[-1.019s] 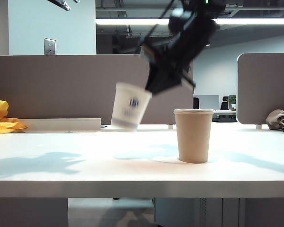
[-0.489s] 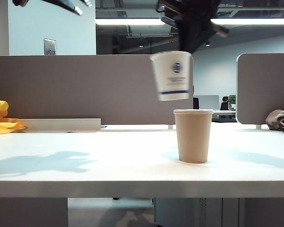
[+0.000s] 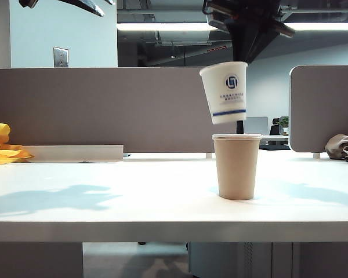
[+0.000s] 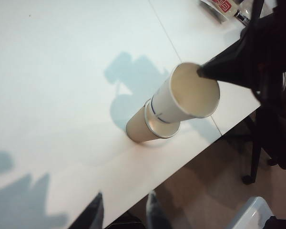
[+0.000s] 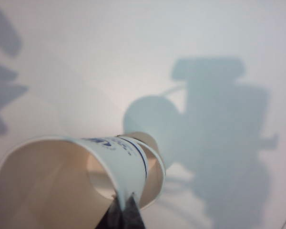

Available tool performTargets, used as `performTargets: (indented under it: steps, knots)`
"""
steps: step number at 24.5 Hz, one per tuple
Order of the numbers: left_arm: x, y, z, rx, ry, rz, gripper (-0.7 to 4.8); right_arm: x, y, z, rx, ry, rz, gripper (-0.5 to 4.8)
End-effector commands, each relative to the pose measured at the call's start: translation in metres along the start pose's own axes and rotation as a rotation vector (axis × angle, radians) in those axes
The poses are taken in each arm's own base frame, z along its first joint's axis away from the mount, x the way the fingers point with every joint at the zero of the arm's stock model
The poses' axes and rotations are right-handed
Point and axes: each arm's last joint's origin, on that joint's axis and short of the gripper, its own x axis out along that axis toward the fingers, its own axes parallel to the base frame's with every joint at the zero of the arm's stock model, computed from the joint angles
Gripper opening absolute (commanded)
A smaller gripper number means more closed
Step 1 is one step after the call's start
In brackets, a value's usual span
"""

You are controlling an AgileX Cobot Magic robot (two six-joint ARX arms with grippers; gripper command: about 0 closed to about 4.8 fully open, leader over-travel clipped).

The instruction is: Pick up all the paper cups on the table one by one and stack them together.

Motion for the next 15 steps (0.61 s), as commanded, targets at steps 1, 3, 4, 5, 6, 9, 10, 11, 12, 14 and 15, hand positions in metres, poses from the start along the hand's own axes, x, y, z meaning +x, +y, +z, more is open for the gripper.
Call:
performTargets:
  steps: [1, 3, 4, 5, 6, 9, 10, 11, 12, 14, 15]
  knots:
    - [-0.001, -0.001, 0.002, 0.01, -0.014, -0.009, 1.19, 0.005, 0.0, -0.004, 0.016, 0.027, 0.004, -0.05]
    - [-0.001, -0.001, 0.002, 0.012, -0.018, -0.01, 1.19, 0.009, -0.001, -0.007, 0.02, 0.046, 0.001, -0.05]
    - [-0.001, -0.001, 0.002, 0.013, -0.02, -0.01, 1.19, 0.011, -0.001, -0.008, 0.021, 0.054, -0.001, -0.05]
    - [-0.001, -0.001, 0.003, 0.014, -0.022, -0.01, 1.19, 0.012, -0.001, -0.008, 0.021, 0.06, -0.009, -0.05]
    - [-0.001, -0.001, 0.003, 0.015, -0.023, -0.01, 1.19, 0.013, -0.002, -0.009, 0.021, 0.064, -0.018, -0.05]
    - [-0.001, -0.001, 0.003, 0.016, -0.024, -0.011, 1.16, 0.015, -0.002, -0.009, 0.019, 0.07, -0.017, -0.05]
    - [-0.001, -0.001, 0.003, 0.016, -0.024, -0.011, 1.16, 0.015, -0.002, -0.009, 0.019, 0.07, -0.019, -0.05]
    - [-0.001, -0.001, 0.003, 0.016, -0.024, -0.011, 1.16, 0.015, -0.002, -0.009, 0.018, 0.07, -0.018, -0.05]
    - [-0.001, -0.001, 0.003, 0.016, -0.024, -0.011, 1.16, 0.015, -0.002, -0.009, 0.018, 0.07, -0.018, -0.05]
    - [-0.001, -0.001, 0.003, 0.016, -0.024, -0.011, 1.16, 0.015, -0.002, -0.009, 0.018, 0.07, -0.018, -0.05]
    - [-0.001, -0.001, 0.003, 0.016, -0.024, -0.011, 1.16, 0.015, -0.002, -0.009, 0.018, 0.07, -0.018, -0.03]
